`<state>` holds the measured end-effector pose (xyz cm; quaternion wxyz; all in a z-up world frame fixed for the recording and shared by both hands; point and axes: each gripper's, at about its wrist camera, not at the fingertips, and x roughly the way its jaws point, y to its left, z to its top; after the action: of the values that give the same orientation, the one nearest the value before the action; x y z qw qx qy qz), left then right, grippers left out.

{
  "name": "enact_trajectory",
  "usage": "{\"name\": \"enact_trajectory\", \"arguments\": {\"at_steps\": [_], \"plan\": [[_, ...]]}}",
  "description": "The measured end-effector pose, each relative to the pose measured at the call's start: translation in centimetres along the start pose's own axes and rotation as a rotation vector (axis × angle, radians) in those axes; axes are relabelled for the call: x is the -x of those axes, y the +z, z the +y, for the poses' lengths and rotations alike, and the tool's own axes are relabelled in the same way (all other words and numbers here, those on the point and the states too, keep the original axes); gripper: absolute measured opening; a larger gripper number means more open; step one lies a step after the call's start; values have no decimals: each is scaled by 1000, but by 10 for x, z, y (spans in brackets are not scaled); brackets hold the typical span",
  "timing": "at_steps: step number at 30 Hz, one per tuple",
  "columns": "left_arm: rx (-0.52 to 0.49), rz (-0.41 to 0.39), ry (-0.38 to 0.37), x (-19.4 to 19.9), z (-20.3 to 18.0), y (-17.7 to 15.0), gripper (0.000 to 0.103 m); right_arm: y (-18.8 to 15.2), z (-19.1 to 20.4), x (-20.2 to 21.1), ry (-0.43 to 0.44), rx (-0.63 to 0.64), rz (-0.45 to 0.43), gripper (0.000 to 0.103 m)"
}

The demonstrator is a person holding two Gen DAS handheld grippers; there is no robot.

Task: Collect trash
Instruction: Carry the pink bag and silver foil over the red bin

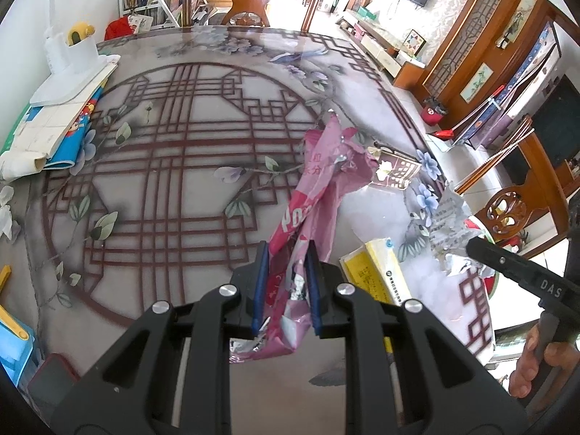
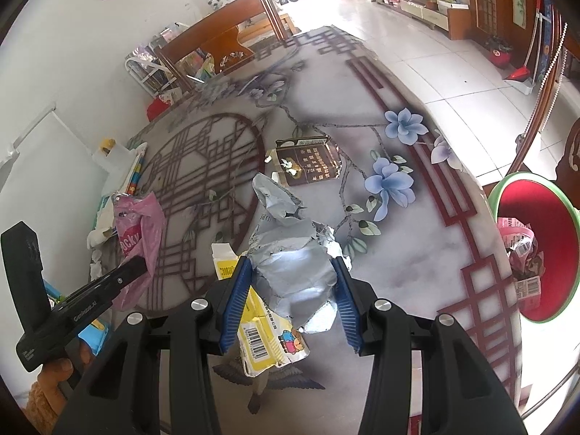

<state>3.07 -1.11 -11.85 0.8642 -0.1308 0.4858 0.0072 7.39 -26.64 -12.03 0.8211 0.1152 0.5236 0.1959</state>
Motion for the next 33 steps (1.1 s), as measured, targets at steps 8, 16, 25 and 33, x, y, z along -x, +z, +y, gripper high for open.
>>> {"name": "enact_trajectory", "arguments": {"at_steps": [8, 16, 25, 33], "plan": [[-10, -10, -16, 3, -7, 4, 19, 1, -4, 3, -4, -11, -9, 44], [-49, -23, -45, 4, -29, 10, 19, 3, -11, 13, -3, -35, -32, 44], [-100, -33, -78, 5, -58, 17, 19, 2, -32, 26, -14, -78, -61, 44], [-143, -26, -102, 1, -88, 17, 19, -1, -55, 37, -23, -120, -76, 44]]}}
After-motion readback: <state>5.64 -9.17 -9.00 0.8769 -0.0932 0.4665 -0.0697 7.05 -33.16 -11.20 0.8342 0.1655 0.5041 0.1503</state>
